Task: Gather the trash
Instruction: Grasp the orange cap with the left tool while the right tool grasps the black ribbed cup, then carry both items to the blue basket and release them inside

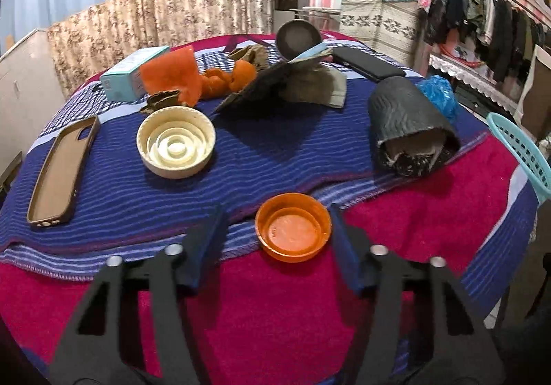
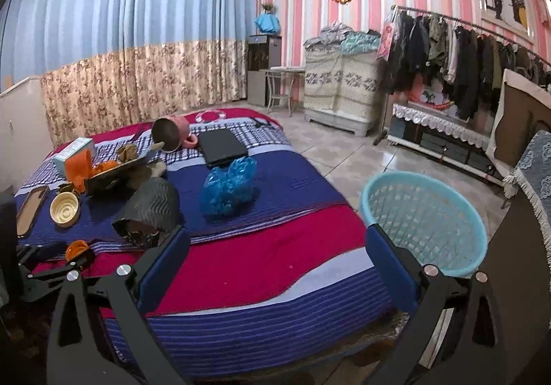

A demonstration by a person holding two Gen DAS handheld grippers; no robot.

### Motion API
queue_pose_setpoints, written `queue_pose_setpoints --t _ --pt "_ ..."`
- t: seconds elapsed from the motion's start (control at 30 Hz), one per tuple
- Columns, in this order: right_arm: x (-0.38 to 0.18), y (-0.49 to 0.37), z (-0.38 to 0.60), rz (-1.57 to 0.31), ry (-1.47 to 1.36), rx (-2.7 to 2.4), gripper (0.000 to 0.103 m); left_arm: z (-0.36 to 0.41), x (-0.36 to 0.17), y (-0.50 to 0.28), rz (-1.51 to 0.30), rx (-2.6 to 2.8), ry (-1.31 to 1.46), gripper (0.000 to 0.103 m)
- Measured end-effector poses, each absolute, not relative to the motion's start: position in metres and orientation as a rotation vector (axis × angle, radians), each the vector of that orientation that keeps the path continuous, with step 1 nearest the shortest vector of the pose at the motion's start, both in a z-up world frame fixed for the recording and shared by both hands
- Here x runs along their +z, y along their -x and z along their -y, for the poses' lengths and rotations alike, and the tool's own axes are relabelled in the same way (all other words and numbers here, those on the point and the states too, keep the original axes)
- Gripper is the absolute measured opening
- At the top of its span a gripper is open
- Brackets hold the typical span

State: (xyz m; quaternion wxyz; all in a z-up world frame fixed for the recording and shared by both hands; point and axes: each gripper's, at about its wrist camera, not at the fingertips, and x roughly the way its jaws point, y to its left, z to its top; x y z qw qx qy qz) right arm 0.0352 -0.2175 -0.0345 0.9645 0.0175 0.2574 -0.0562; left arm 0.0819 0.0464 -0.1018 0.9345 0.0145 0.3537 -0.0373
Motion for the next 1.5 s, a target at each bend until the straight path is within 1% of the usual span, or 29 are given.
queue_pose_setpoints --t 0.03,0.07,0.33,0.53,0.73,0.93,1.0,1.07,1.17,1.4,1.5 --pt "-0.036 -0.038 0.215 -0.534 -0.045 -0.094 0.099 -0.046 -0.101 -0.081 -0.723 -0.09 -0.03 0.041" --pt "-0.037 -0.04 0.214 -0.541 -0.053 -0.078 0.099 -0.045 -0.098 -0.079 -0.722 -0.106 -0.028 0.039" --pt "-0.037 -0.077 0.174 -0.572 0.0 -0.006 0.099 -0.058 -0.063 -0.072 -0.637 -0.095 -0.029 0.039" --pt "-0.043 -0.126 0.143 -0.645 -0.006 0.079 0.099 -0.084 -0.042 -0.093 -0.591 -0.026 -0.042 0.039" --pt "-0.06 -0.157 0.119 -0.722 0.01 0.107 0.099 -0.104 -0.034 -0.109 -0.557 0.036 -0.062 0.039" --pt "-0.068 -0.165 0.103 -0.746 -0.002 0.144 0.098 -0.12 -0.033 -0.123 -0.562 0.081 -0.041 0.039" --pt "-0.071 -0.164 0.098 -0.753 0.008 0.156 0.096 -0.126 -0.032 -0.127 -0.562 0.094 -0.034 0.039" --pt "-0.075 -0.164 0.093 -0.764 0.017 0.174 0.083 -0.127 -0.032 -0.127 -0.56 0.102 -0.034 0.039" --pt "-0.078 -0.16 0.093 -0.749 0.038 0.163 0.076 -0.129 -0.031 -0.127 -0.56 0.113 -0.031 0.039" --pt "-0.069 -0.15 0.102 -0.706 0.024 0.187 0.073 -0.119 -0.026 -0.12 -0.548 0.125 -0.055 0.039" --pt "-0.049 -0.135 0.114 -0.647 0.015 0.186 0.073 -0.109 -0.017 -0.114 -0.524 0.128 -0.069 0.039"
